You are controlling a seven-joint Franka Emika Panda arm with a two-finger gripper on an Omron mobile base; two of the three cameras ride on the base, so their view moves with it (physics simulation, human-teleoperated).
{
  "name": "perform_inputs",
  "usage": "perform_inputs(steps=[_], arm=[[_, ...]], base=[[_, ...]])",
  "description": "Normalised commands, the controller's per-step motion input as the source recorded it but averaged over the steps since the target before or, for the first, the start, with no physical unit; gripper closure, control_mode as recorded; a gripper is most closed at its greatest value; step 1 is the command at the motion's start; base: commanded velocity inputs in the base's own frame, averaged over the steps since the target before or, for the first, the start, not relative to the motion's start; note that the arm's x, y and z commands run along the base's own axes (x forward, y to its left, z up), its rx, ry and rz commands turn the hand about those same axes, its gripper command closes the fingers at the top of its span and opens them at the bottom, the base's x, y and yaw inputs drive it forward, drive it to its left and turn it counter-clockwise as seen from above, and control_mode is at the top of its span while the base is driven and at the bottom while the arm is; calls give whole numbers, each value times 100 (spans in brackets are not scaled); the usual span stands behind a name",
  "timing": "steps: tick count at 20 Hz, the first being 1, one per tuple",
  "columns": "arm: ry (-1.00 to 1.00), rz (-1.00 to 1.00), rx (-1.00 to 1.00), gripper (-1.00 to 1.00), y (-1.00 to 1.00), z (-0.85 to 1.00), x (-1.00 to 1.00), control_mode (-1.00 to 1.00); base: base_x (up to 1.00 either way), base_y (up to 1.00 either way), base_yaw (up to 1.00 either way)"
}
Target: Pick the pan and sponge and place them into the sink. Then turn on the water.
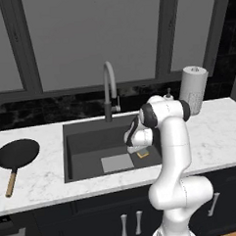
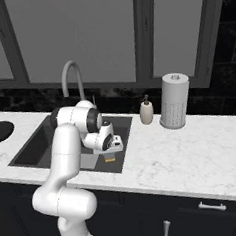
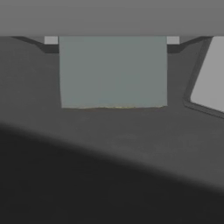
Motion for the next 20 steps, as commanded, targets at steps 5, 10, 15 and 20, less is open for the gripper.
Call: perform_inputs(steps=[5, 10, 15, 20], arm=[[0, 0, 0, -100, 0, 1, 0, -100], [0, 0, 0, -100, 0, 13, 0, -100], [0, 0, 0, -100, 0, 30, -14, -100], [0, 0, 0, -100, 0, 51, -18, -100]], base=[[0, 0, 0], [0, 0, 0], [0, 0, 0], [0, 0, 0]])
